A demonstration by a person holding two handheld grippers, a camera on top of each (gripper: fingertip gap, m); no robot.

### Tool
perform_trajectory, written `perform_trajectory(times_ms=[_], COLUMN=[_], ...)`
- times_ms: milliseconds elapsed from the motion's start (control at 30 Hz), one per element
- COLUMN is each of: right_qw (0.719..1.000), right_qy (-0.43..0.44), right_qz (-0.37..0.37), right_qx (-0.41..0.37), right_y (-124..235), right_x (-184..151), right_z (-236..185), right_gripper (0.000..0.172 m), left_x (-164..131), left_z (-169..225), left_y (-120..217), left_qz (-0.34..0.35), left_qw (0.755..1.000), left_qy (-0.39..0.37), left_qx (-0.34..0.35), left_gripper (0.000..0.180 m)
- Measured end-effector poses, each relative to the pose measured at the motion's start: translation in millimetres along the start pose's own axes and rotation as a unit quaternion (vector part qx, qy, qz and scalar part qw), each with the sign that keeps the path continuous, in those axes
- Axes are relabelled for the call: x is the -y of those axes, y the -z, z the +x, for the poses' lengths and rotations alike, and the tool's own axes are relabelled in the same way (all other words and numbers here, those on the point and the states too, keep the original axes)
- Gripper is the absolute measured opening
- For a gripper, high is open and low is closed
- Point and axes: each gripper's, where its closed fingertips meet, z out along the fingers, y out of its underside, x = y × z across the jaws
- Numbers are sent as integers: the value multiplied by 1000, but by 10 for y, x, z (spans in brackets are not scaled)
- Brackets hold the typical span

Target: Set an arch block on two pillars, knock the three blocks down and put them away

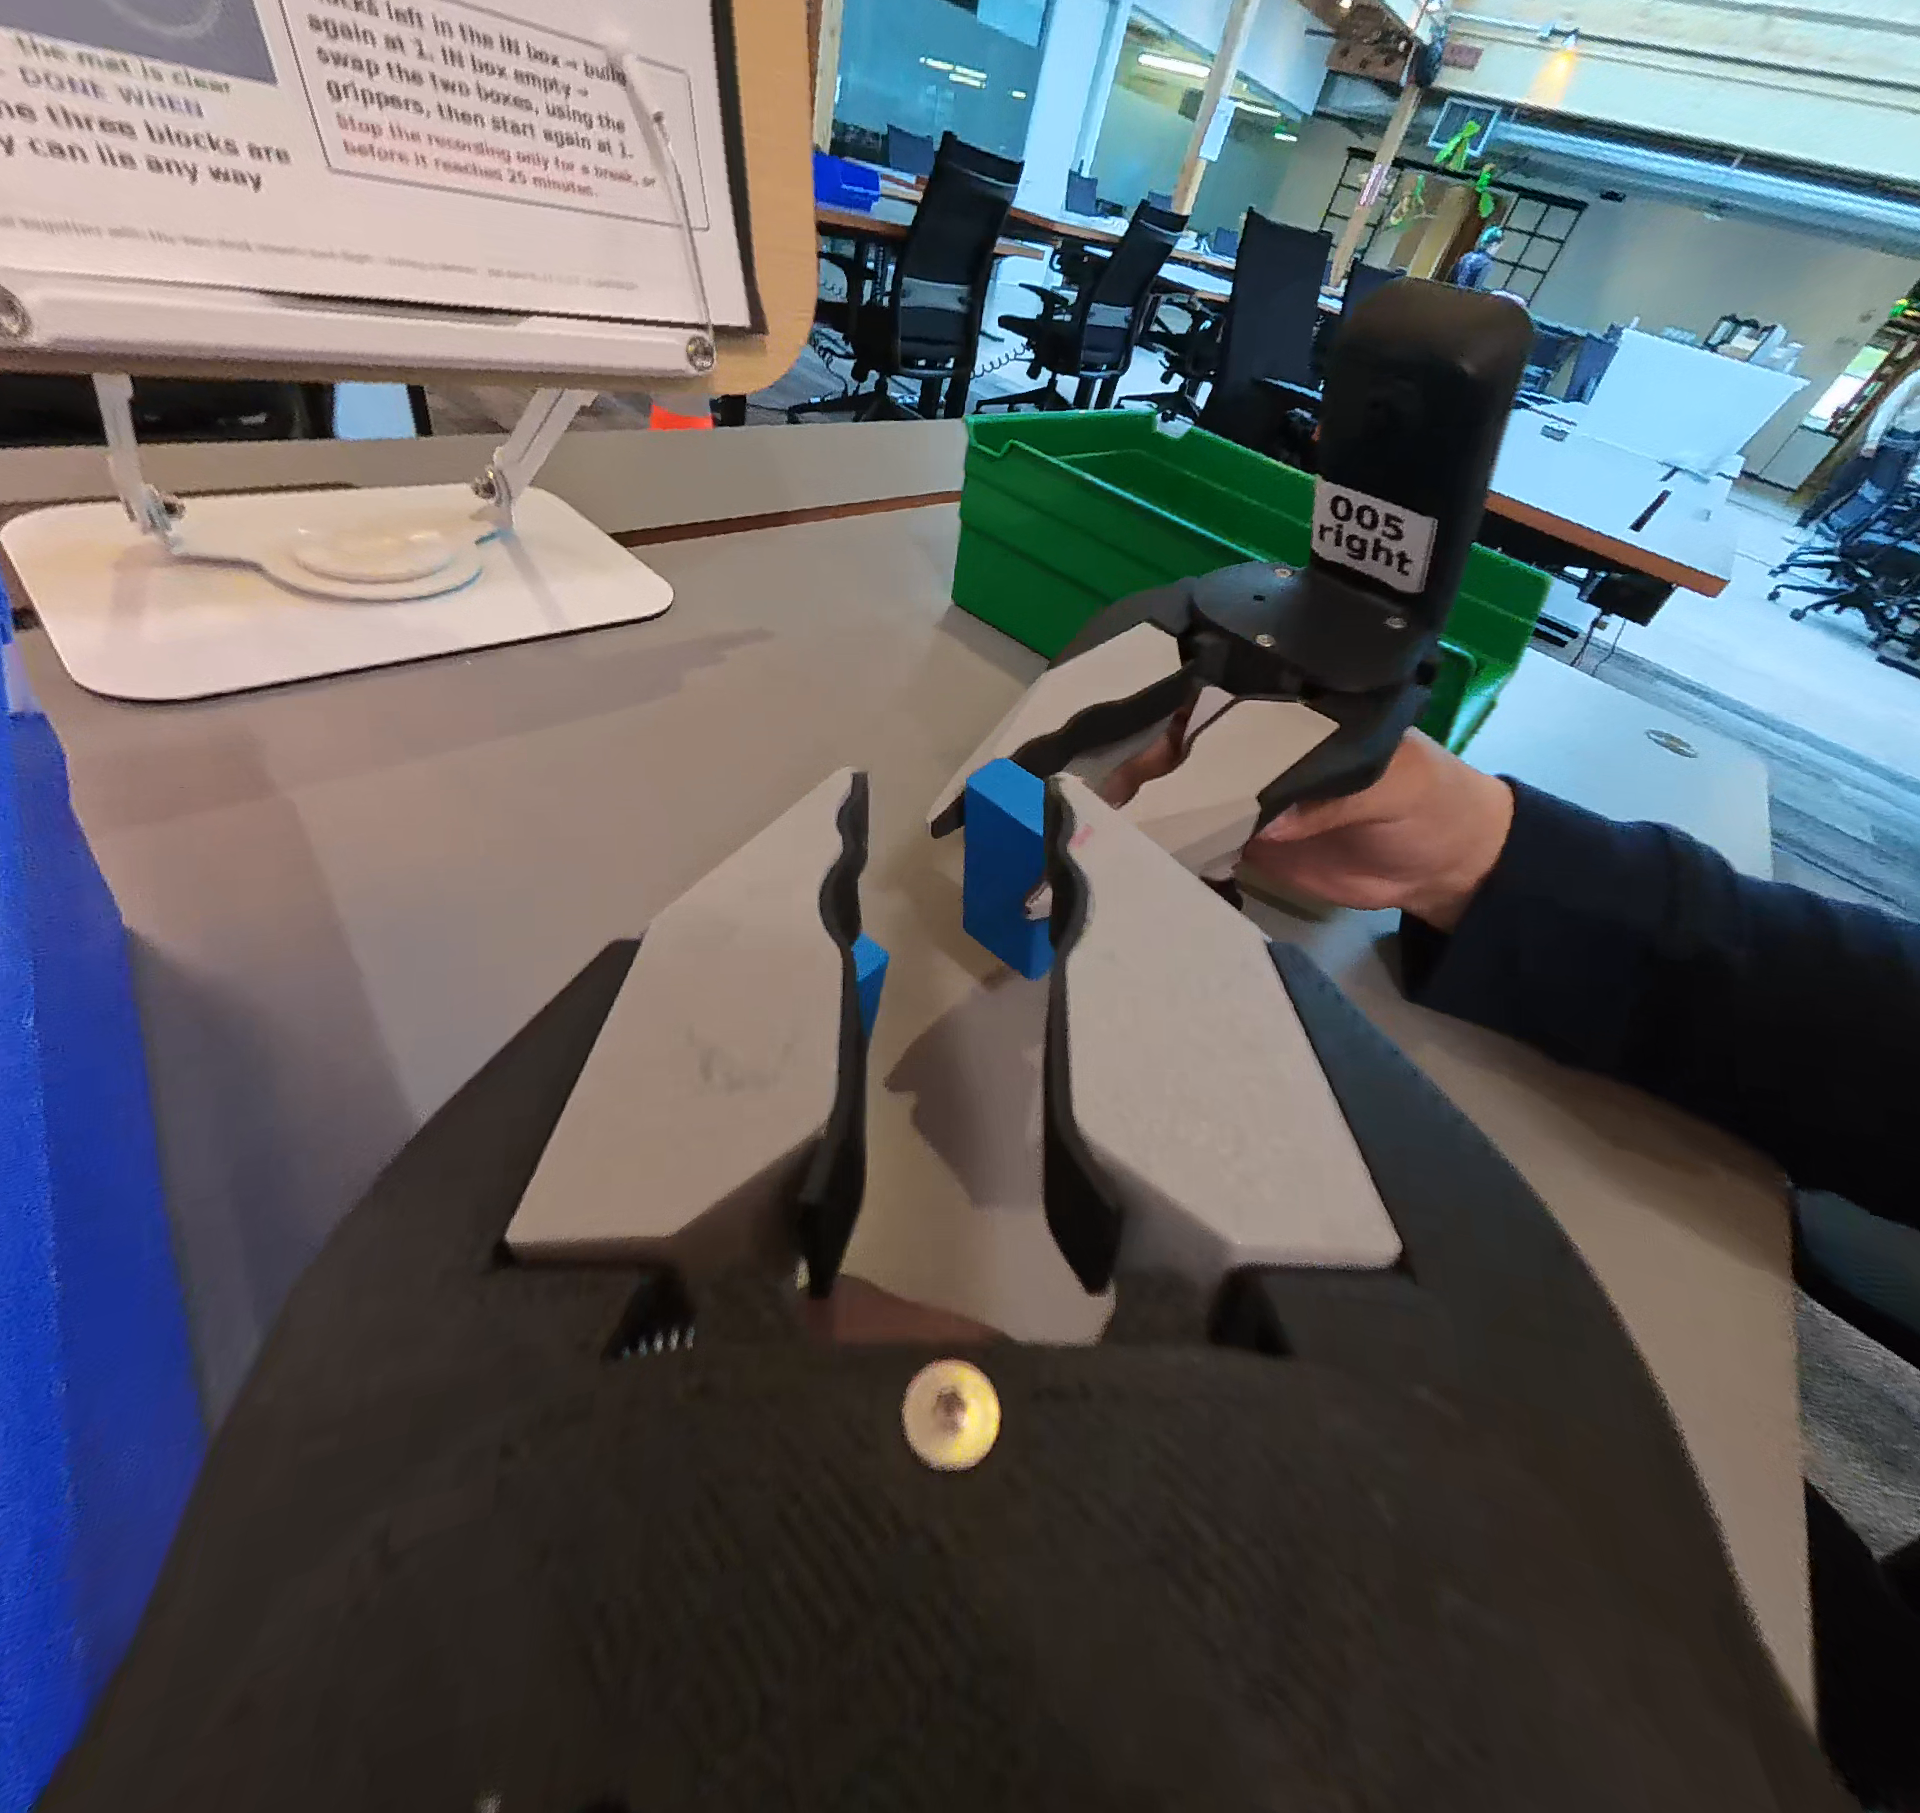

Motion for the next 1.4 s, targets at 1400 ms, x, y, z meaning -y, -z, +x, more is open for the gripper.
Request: perform_trajectory(times_ms=[1400], right_qw=[999], right_qy=[30], right_qz=[-7], right_qx=[20], right_y=[16], right_x=[-20], right_z=[41], right_gripper=[30], left_x=[-264], left_z=[31], left_y=[-363], left_qz=[-87], left_qw=[995], left_qy=[-36], left_qx=[30], left_gripper=[0])
